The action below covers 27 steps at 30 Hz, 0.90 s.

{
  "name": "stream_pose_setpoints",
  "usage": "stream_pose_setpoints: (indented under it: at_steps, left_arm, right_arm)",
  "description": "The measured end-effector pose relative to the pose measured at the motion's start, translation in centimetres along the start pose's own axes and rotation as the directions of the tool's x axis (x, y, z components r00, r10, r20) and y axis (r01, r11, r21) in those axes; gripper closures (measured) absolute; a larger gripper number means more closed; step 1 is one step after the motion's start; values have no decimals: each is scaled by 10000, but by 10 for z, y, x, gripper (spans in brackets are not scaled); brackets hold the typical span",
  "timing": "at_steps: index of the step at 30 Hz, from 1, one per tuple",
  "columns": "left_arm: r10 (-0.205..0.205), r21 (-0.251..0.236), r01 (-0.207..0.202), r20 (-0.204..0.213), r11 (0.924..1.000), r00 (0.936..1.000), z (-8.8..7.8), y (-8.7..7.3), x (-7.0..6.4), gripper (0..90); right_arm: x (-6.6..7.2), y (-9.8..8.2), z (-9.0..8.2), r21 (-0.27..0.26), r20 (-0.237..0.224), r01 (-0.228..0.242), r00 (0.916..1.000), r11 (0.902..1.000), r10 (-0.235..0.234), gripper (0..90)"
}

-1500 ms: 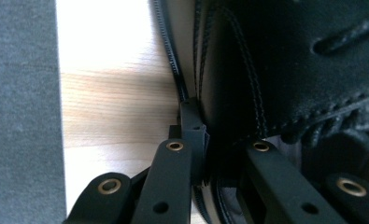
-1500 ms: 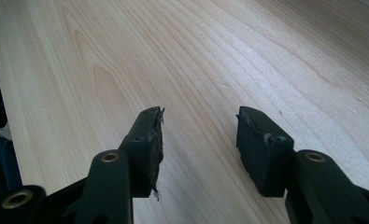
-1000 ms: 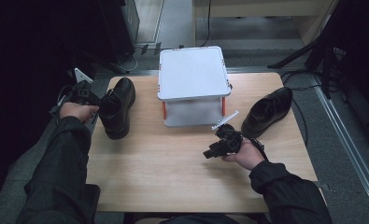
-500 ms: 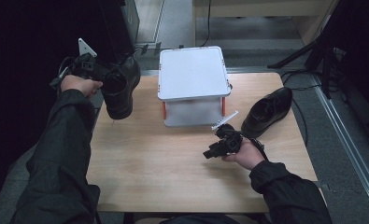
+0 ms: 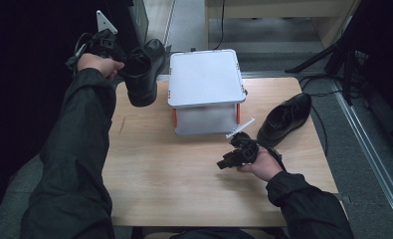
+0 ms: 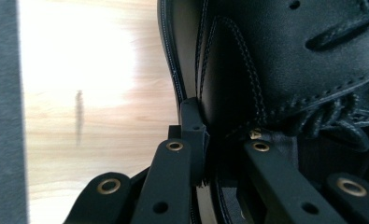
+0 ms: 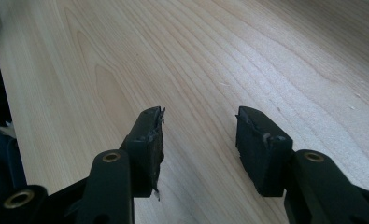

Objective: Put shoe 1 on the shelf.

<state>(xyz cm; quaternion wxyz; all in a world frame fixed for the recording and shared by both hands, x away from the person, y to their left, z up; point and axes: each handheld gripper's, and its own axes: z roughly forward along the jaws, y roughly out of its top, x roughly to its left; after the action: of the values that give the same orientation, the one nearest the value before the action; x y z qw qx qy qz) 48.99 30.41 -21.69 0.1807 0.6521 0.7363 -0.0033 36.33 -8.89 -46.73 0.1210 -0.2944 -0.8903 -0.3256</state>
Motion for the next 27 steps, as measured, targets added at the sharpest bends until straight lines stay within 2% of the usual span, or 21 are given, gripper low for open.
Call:
stream_pose_setpoints:
  at_steps: [1, 2, 3, 4, 6, 9, 10, 11, 20, 27]
  left_arm:
    - [76, 17, -76, 69, 10000, 9999, 1, 3, -10, 854]
    - [76, 17, -76, 69, 10000, 9999, 1, 3, -10, 854]
    - [131, 42, -131, 103, 9999, 9999, 3, 5, -19, 853]
    - [131, 42, -131, 103, 9999, 9999, 3, 5, -19, 853]
    - [280, 99, -281, 97, 9996, 9996, 11, 10, -31, 853]
    - [333, 121, -335, 104, 9994, 9994, 17, 13, -37, 853]
    - [448, 146, -450, 144, 9989, 9989, 22, 16, -44, 853]
    - [448, 146, -450, 144, 9989, 9989, 22, 16, -44, 853]
    - [619, 480, -626, 162, 9969, 9980, 47, 24, -77, 850]
    - [588, 400, -593, 149, 9974, 9982, 54, 26, -87, 838]
  right_arm:
    - [0, 0, 0, -10, -12, 19, 10000, 10000, -19, 519]
    - [0, 0, 0, -10, -12, 19, 10000, 10000, -19, 519]
    - [0, 0, 0, 1, -40, 27, 10000, 10000, -27, 519]
    - [0, 0, 0, -5, -41, 32, 10000, 10000, -32, 519]
    - [0, 0, 0, -27, -57, 53, 10000, 10000, -53, 520]
    - [0, 0, -1, -72, -47, 34, 10000, 10000, -35, 519]
    - [0, 0, -1, -60, -52, 17, 10000, 10000, -17, 519]
    - [0, 0, -1, -60, -52, 17, 10000, 10000, -17, 519]
    - [-3, -4, -5, -162, -18, -65, 10000, 9998, 65, 522]
    - [-2, -7, -7, -128, 7, -175, 9998, 9998, 175, 522]
